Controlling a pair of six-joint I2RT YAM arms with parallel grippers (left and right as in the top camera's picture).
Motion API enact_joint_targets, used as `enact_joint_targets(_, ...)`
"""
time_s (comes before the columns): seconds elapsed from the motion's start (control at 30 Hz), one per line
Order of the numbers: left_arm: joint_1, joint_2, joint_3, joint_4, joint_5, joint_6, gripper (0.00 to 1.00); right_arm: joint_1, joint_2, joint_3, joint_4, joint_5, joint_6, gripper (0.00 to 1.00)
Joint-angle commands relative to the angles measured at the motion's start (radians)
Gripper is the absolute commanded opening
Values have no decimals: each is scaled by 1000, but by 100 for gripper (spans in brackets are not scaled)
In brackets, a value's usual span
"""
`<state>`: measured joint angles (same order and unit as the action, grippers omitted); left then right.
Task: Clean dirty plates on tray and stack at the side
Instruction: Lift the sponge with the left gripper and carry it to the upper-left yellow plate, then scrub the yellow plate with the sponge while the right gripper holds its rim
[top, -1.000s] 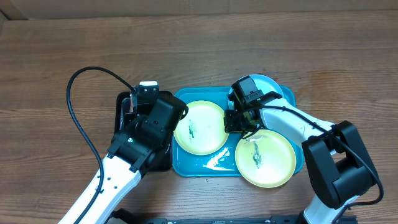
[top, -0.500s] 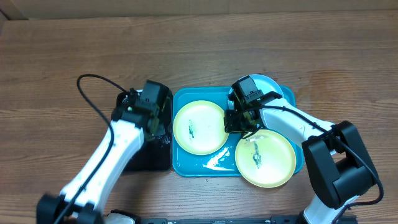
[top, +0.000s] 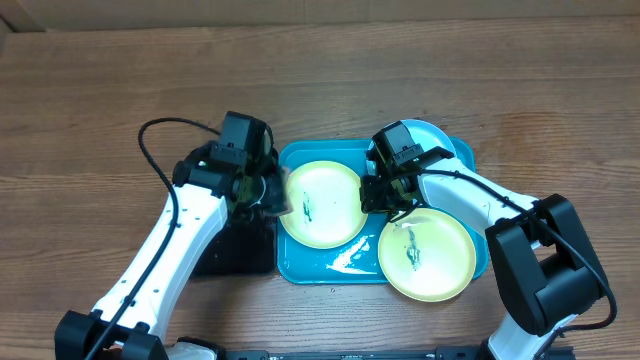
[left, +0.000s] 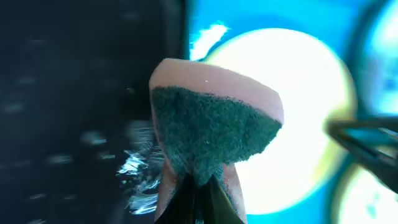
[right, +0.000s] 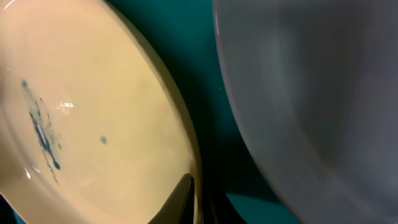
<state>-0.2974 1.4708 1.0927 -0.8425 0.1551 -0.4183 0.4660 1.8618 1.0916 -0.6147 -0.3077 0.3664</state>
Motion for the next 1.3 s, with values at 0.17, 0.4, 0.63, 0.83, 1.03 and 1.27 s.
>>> enact_joint_targets(0.17, -113, 122, 24, 51, 87, 32, 4, 5, -2, -6, 10, -15, -3, 8)
enact_joint_targets(0.4, -138, 280, 60, 29, -79, -12, 4, 5, -2, -6, 9, -15, -3, 8)
enact_joint_targets(0.63, -141, 414, 114, 16, -188, -32, 4, 5, -2, -6, 8, -15, -3, 8)
enact_joint_targets(0.83, -203, 507, 207, -14, -51, 41, 4, 5, -2, -6, 9, -15, -3, 8)
enact_joint_targets(1.03, -301, 519, 255, -17, -26, 40, 4, 5, -2, -6, 8, -15, -3, 8)
enact_joint_targets(1.27, -336, 519, 264, 0, 23, -23, 4, 5, -2, -6, 6, -26, -3, 8)
